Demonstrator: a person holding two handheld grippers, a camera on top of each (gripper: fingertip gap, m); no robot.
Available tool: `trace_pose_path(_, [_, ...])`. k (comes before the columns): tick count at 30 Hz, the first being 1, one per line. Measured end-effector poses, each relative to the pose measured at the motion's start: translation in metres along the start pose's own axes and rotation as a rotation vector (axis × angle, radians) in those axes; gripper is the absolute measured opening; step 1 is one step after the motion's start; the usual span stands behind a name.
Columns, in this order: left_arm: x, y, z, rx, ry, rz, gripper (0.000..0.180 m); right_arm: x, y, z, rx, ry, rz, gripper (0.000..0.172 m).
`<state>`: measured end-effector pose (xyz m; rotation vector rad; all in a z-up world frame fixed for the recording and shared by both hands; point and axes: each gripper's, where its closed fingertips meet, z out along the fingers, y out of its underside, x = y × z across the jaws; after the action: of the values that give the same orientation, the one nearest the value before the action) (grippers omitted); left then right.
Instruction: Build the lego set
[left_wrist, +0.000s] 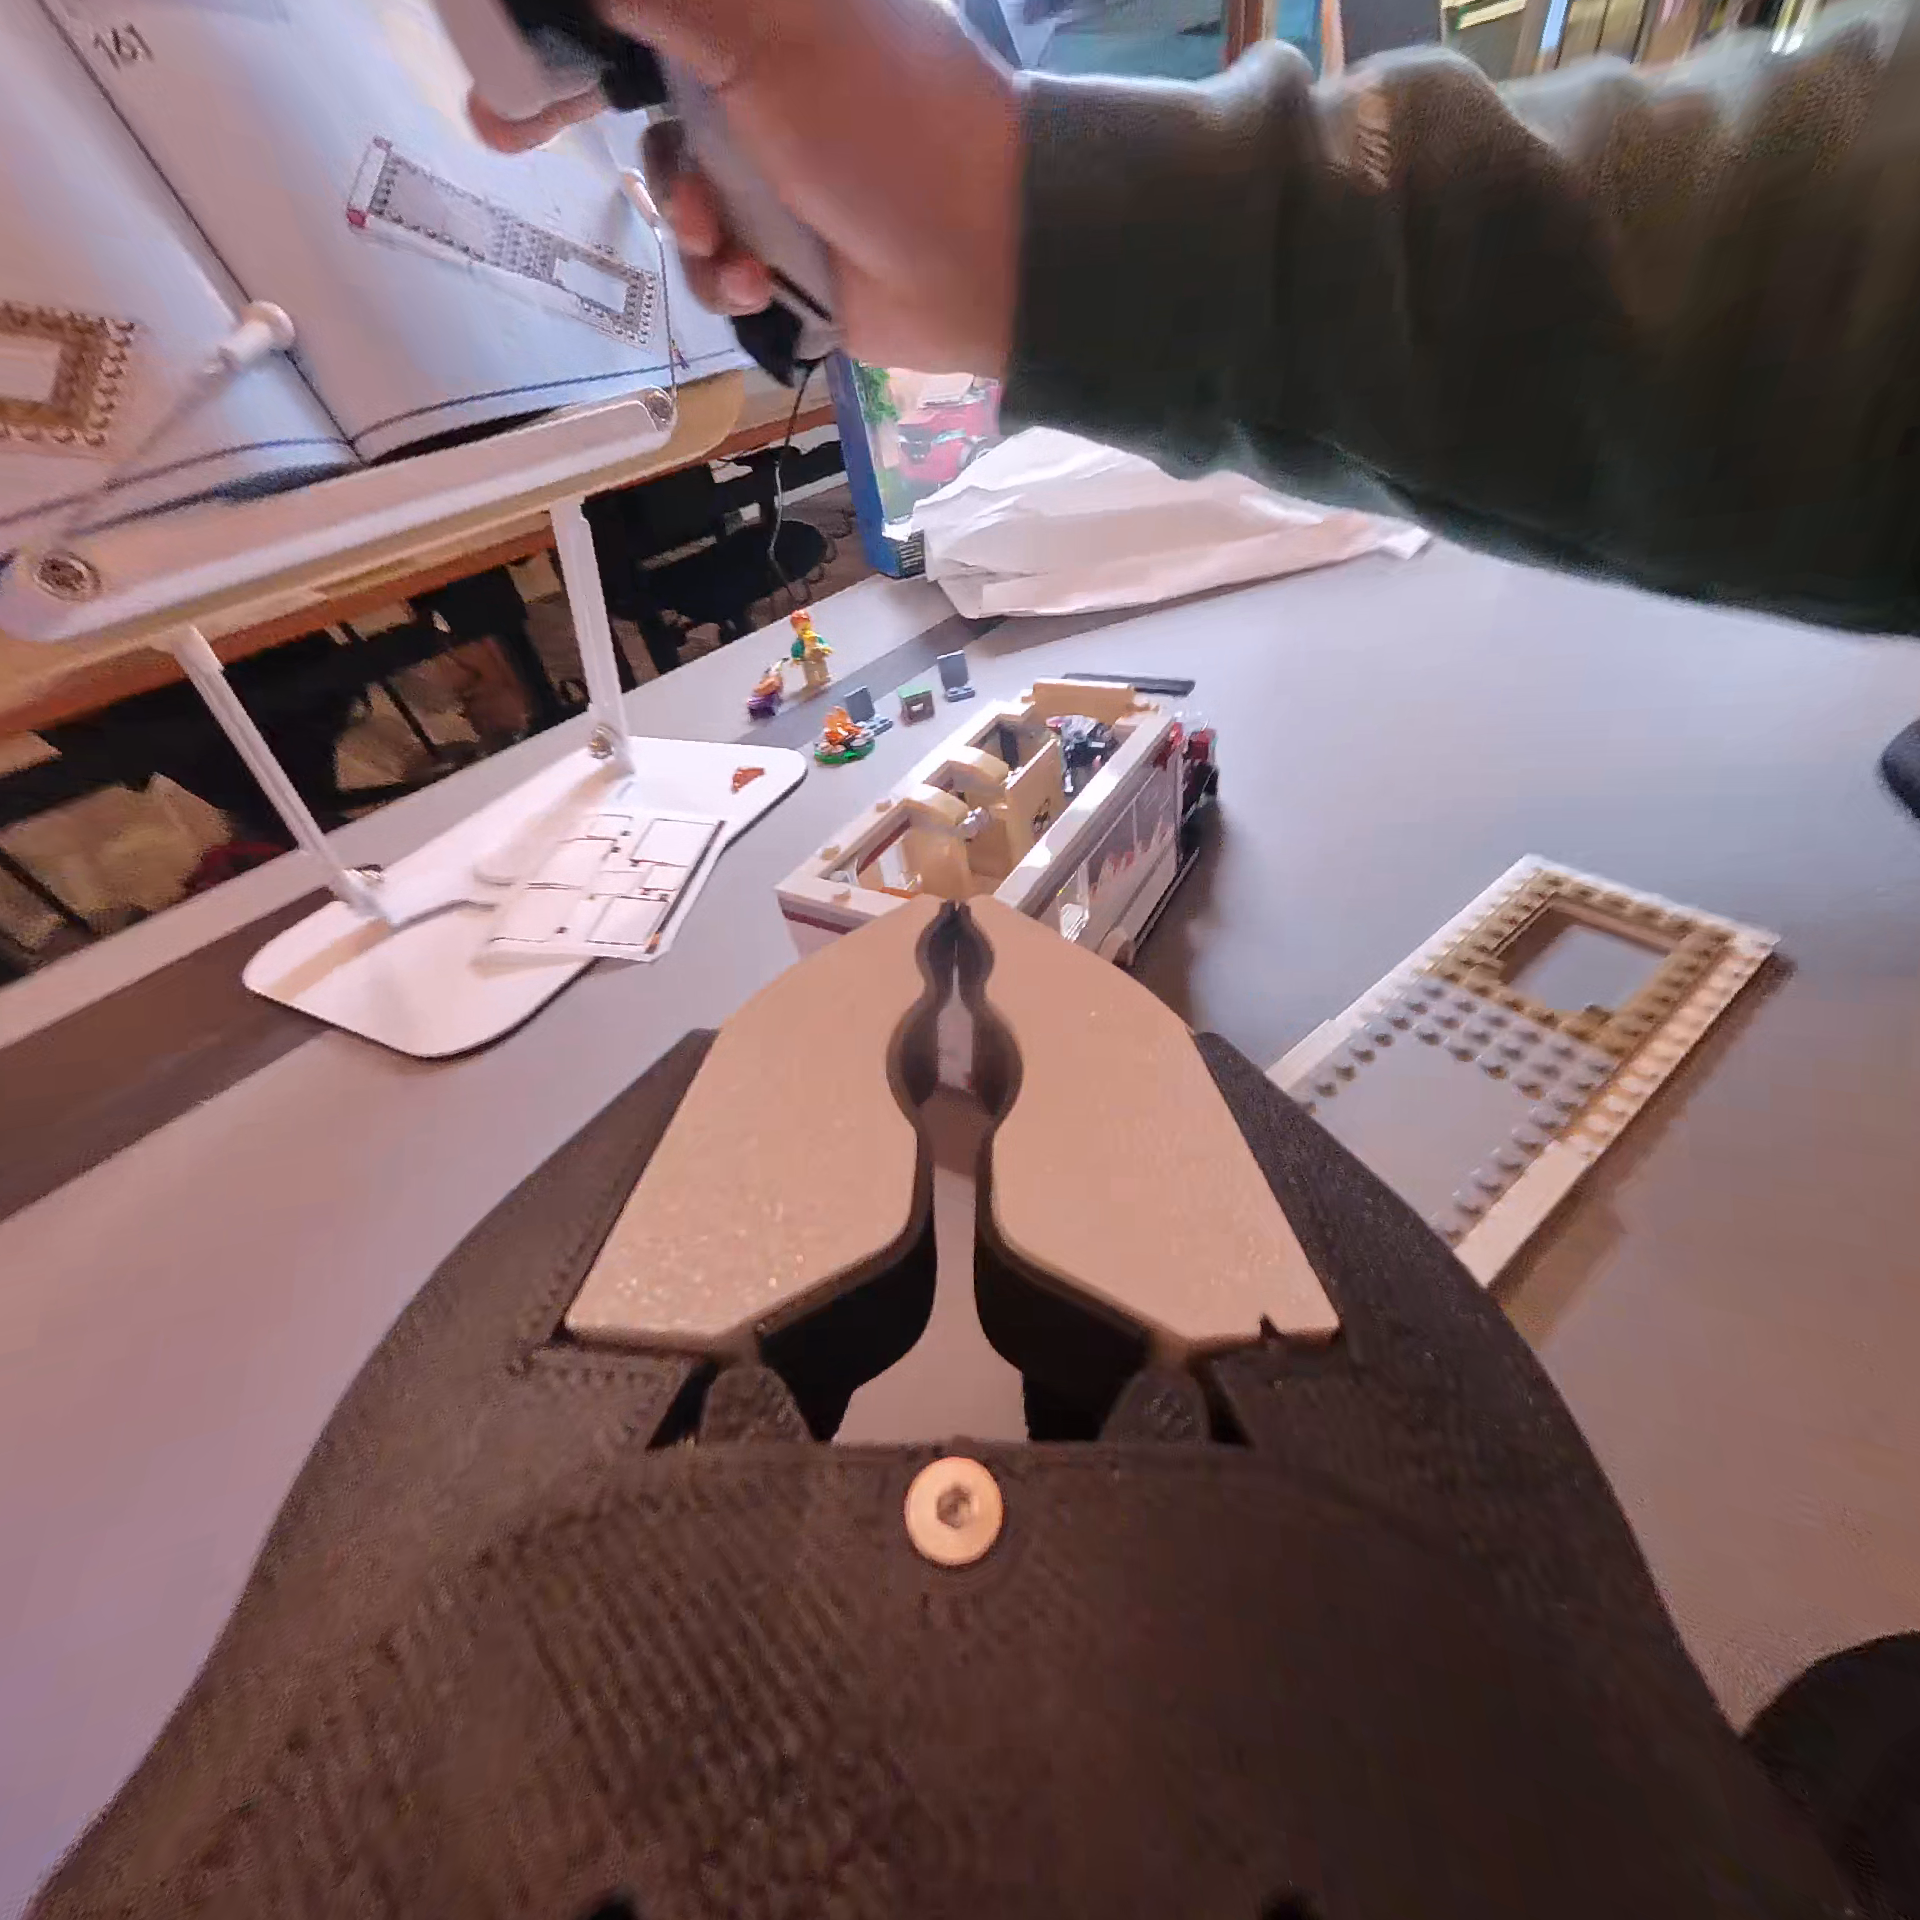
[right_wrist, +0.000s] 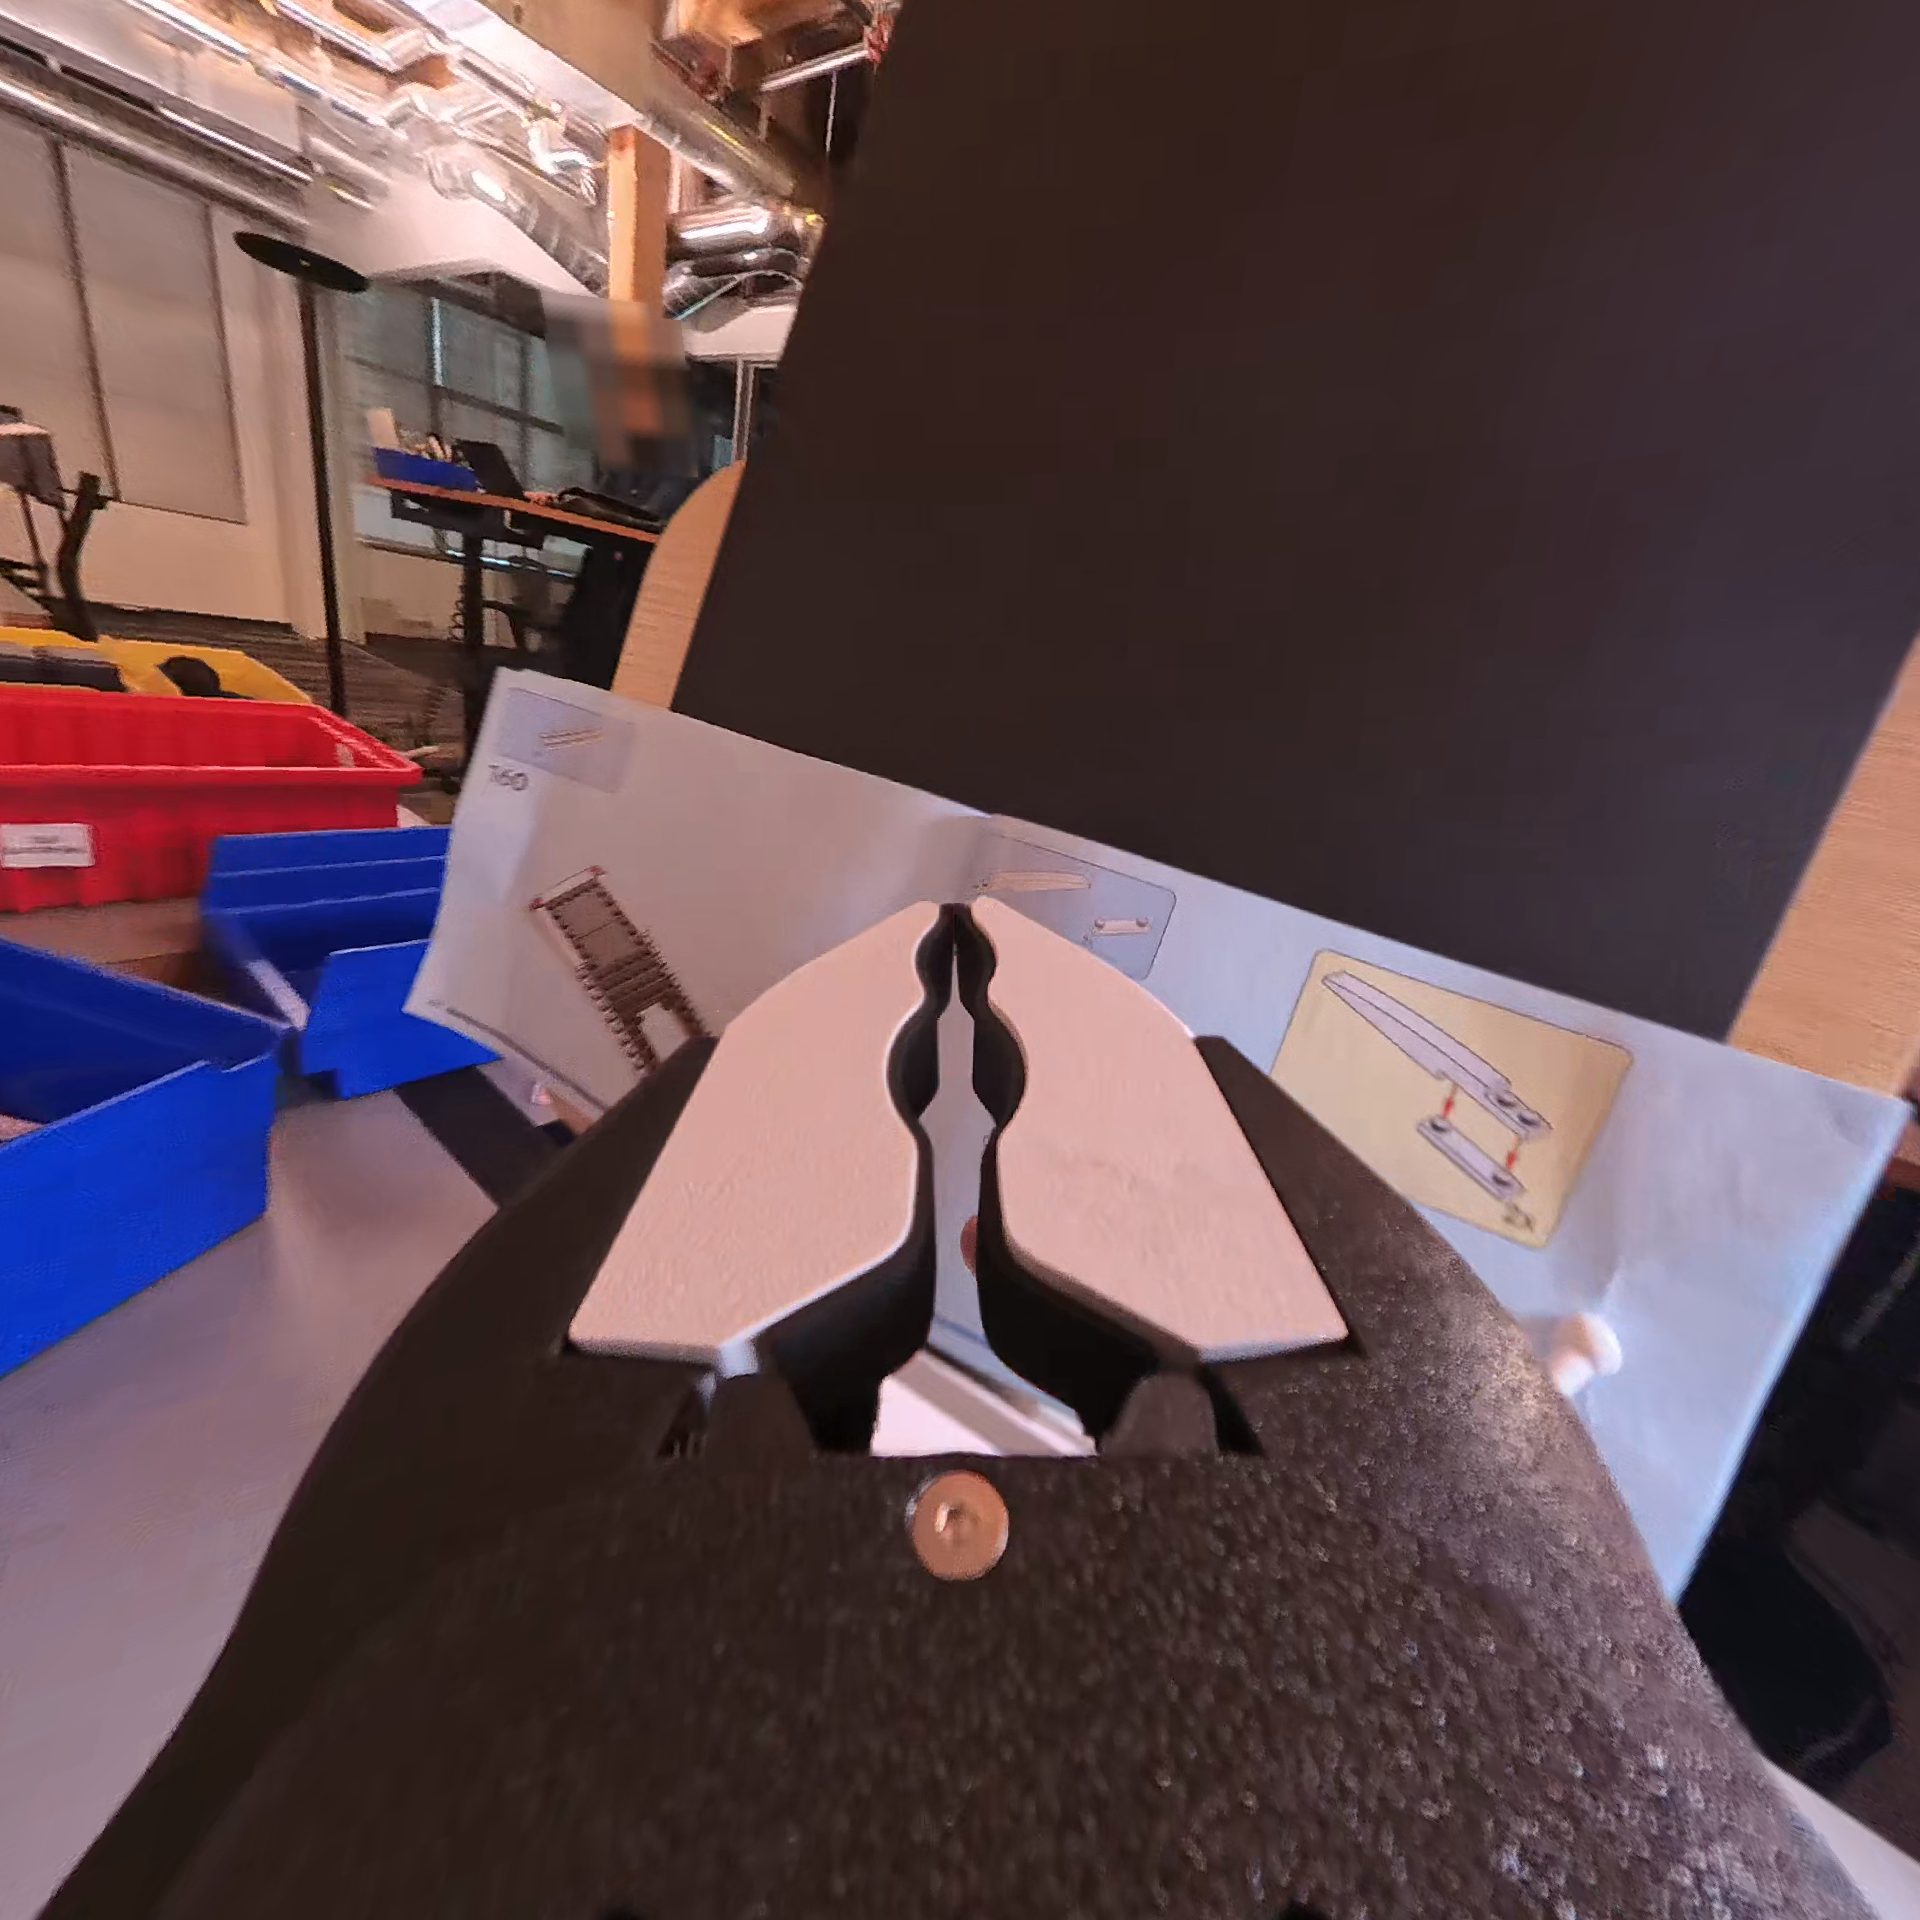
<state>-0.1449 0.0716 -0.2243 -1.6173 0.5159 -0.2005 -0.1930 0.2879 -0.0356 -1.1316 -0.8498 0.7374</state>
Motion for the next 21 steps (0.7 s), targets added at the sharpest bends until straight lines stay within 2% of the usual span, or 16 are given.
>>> trace_pose_path(3, [0.005, 0.007, 0.003, -0.025, 0.007, 0.061, 0.0, 0.004, 0.013, 0.025, -0.036, 0.034, -0.022, 0.0])
trace_pose_path(7, [0.01, 0.009, 0.005, -0.03, 0.034, 0.065, 0.0, 0.002, 0.021, 0.036, -0.031, 0.04, -0.027, 0.0])
trace_pose_path(21, [0.008, 0.012, 0.007, -0.034, 0.039, 0.042, 0.0, 0.032, 0.017, 0.018, 0.005, 0.123, -0.023, 0.0])
